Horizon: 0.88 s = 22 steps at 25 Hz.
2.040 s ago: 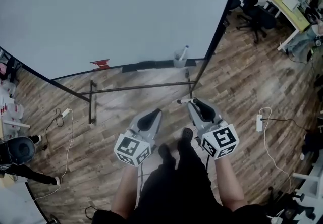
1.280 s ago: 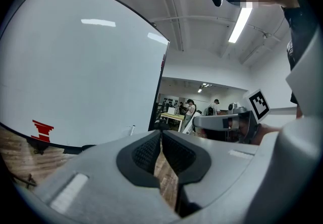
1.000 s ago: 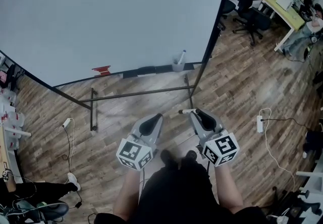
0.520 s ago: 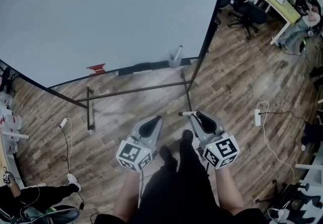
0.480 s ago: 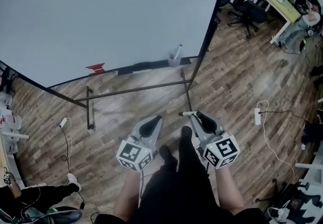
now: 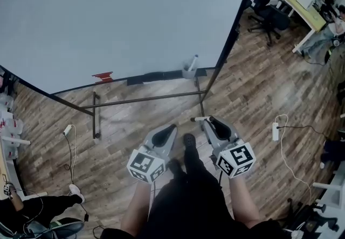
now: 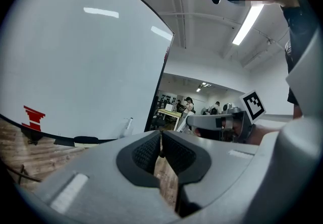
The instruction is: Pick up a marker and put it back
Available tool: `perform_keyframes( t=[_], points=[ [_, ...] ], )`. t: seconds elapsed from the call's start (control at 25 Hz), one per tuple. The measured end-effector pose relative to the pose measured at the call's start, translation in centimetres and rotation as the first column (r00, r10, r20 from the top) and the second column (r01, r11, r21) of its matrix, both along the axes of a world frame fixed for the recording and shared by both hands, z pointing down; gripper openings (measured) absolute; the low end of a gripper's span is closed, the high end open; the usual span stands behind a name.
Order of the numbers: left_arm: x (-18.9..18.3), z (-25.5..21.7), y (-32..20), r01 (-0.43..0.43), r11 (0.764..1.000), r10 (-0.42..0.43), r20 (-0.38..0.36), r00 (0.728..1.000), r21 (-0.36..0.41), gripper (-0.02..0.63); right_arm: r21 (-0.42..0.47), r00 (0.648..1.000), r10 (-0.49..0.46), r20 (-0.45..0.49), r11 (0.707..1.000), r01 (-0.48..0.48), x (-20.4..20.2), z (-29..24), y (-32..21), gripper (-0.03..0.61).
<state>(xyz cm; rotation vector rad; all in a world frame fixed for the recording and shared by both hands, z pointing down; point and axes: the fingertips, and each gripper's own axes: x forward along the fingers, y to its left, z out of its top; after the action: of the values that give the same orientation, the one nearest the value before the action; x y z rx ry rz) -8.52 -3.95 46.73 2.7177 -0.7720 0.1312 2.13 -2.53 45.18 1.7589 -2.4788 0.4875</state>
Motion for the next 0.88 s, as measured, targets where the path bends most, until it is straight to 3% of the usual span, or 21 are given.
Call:
perform_keyframes(
  t=[0.48,0.88],
  points=[
    [4.0,-1.8,-8.8,0.076,0.997,-0.077,0.022,0.997,0.03,0.012,0.04,0.998,-0.06,0.016,0.997,0.059,4.0,-1.3,-10.5,0.075],
    [7.2,-1.7,-13.1,0.133,0.99,-0.135,0.05,0.99,0.034,0.012,0.06,0.994,-0.108,0.008,0.992,0.107,7.2,-1.2,-17.8,0.075]
  ],
)
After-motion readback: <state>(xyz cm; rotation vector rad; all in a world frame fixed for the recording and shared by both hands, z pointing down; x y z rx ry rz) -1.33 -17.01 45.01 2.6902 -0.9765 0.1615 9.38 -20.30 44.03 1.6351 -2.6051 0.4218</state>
